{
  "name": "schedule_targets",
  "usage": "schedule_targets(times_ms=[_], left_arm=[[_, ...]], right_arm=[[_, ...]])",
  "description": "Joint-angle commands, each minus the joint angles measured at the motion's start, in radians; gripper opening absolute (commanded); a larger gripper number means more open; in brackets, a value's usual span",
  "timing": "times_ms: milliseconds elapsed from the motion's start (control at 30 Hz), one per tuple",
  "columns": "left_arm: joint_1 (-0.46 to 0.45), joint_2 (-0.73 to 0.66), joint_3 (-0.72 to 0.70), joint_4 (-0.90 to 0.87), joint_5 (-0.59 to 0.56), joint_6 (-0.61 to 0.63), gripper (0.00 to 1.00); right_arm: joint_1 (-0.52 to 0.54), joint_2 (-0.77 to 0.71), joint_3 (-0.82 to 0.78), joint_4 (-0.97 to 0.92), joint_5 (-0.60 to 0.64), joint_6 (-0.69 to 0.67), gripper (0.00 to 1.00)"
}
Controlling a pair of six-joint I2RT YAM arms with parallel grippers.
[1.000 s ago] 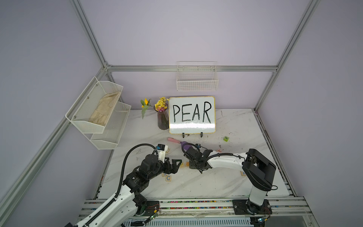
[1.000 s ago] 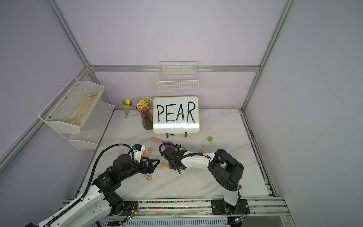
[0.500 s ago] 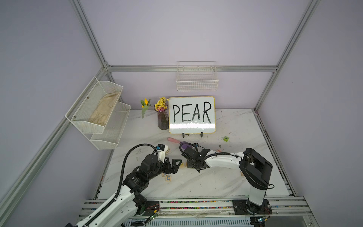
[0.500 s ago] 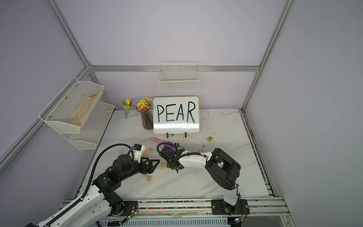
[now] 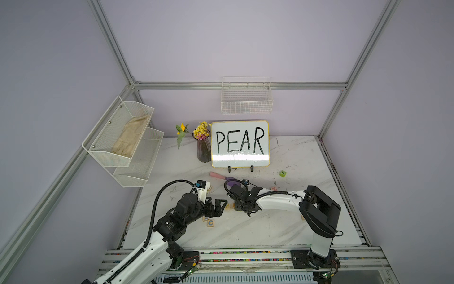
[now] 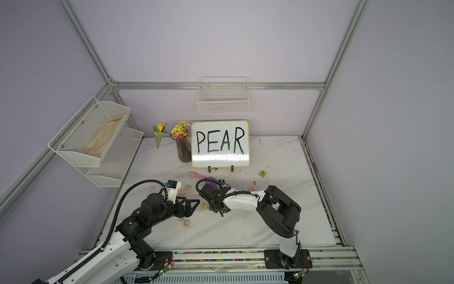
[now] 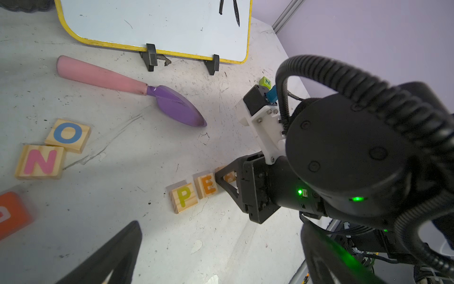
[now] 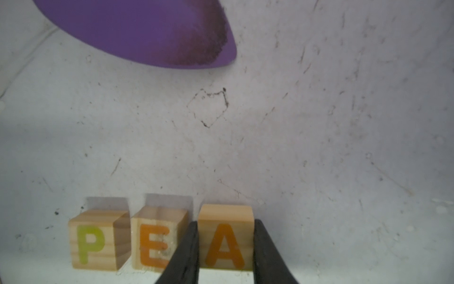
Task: Spell the uppercase word “pear” with letter blocks
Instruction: Place the letter block at the center of the board.
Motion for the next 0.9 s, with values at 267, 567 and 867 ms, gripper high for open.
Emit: schedule_targets(times_ms=[267,567,867], left_arm=[[0.004,0.002,-0.031,0.033,-0.001,-0.001,1.0],[0.004,0.009,-0.032,0.037,0.001,-0.002,1.0],[0.004,0.013,-0.031,0.04,0.001,0.001,1.0]], right_arm=[[0.014,0.022,0.002,-0.08,-0.016,0.001,0.31],[0.023,0.016,-0.005,-0.089,-0.018,0.005,0.31],[0.026,0.028,-0.007,-0.079,-0.018,0.009,0.32]])
